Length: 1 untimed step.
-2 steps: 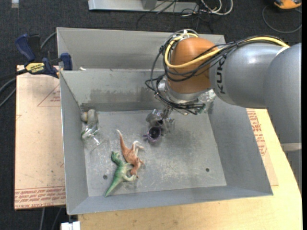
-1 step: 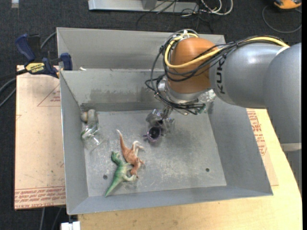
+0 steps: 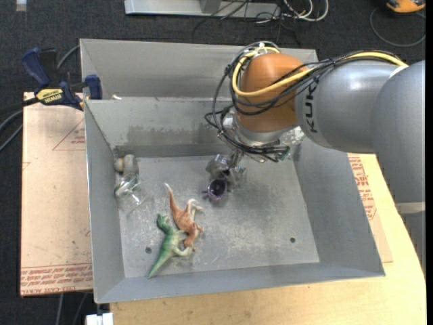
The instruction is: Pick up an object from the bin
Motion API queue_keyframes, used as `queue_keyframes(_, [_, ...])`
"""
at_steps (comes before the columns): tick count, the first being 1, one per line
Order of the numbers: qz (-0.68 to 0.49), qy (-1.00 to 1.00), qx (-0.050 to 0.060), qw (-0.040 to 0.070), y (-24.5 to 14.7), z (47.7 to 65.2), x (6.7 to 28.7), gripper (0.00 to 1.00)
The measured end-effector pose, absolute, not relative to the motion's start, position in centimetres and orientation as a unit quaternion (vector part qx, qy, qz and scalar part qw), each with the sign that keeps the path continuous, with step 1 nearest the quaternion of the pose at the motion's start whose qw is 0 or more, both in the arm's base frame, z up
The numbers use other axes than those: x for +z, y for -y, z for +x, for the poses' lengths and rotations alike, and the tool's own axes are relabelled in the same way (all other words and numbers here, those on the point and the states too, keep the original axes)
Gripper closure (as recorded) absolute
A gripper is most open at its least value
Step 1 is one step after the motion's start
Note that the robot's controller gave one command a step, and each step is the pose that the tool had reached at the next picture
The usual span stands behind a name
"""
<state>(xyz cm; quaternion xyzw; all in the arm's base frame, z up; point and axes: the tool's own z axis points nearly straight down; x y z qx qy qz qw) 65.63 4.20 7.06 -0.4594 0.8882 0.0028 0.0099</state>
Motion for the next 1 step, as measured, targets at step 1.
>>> queue_keyframes(1, [-0.459,-0.888,0.003,0.01,-4.2,65.63,7.06,1.0])
